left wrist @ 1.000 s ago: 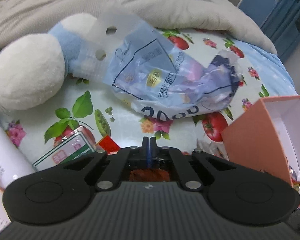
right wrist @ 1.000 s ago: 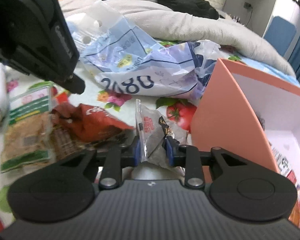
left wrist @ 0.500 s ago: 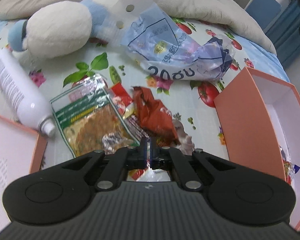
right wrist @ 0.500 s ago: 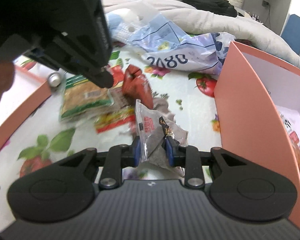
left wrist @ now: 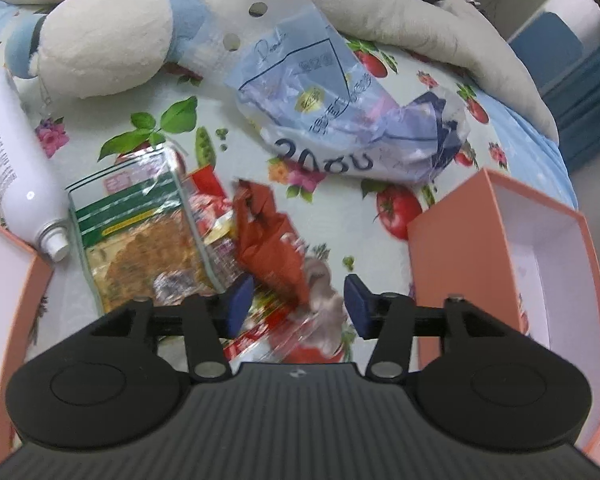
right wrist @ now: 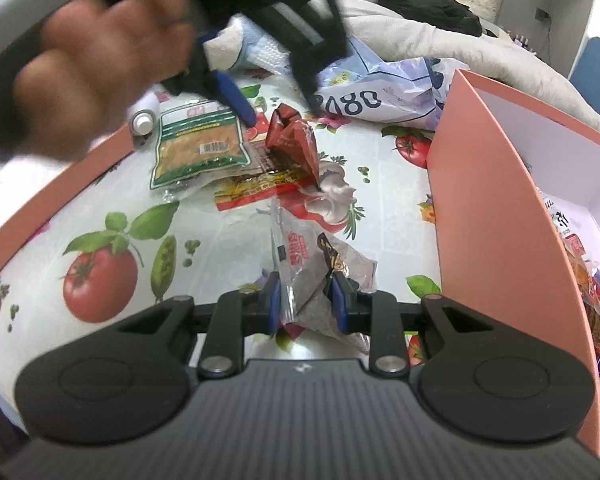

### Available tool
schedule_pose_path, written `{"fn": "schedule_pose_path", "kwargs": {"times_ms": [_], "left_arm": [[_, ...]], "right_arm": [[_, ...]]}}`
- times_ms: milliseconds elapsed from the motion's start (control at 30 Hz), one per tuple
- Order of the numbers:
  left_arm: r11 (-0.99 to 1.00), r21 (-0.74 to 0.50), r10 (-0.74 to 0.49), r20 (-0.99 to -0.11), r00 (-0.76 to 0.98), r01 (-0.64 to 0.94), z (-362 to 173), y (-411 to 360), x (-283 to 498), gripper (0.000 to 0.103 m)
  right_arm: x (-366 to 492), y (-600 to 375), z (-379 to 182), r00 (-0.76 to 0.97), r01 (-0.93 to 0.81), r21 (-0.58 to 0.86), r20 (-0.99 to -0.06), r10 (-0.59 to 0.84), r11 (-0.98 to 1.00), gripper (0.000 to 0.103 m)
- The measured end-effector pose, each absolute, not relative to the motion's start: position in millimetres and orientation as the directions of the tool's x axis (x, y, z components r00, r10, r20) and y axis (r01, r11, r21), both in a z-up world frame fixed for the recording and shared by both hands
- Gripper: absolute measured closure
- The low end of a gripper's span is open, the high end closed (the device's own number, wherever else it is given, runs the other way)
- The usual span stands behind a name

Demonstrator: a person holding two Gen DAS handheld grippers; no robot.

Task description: Organize snacks

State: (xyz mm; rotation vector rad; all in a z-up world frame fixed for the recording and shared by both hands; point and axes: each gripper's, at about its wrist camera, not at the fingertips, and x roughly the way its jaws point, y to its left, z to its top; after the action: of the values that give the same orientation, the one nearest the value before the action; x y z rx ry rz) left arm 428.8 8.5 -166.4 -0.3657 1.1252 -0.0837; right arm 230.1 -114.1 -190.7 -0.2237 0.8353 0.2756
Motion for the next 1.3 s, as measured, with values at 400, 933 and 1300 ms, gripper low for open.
{"fn": "schedule_pose_path", "kwargs": {"times_ms": [400, 933, 1300], "left_arm": [[0.991, -0.118, -0.089, -0.927, 0.364, -0.057, -193.4, -34.7, 466.1, 0.041], [0.992, -0.118, -0.090, -0.901, 0.425, -0.038, -187.2, -25.7, 432.1, 0.062], [0.987, -0.158, -0.124, -0.874, 0.470, -0.034, -153.9, 4.2, 357.4, 0.087]], "right_arm": [[225.7, -118.7, -191.9, 0.634, -0.346, -0.082, -0.755, 0.168, 0.935, 0.074], [210.8, -137.2, -184.2, 0.634, -0.299, 0.029, -0.740, 0.222, 0.954, 0.074], [183.4, -146.1, -161.2, 0.655, -0.300, 0.045, -0.716, 0.240, 0.953, 0.074]]}}
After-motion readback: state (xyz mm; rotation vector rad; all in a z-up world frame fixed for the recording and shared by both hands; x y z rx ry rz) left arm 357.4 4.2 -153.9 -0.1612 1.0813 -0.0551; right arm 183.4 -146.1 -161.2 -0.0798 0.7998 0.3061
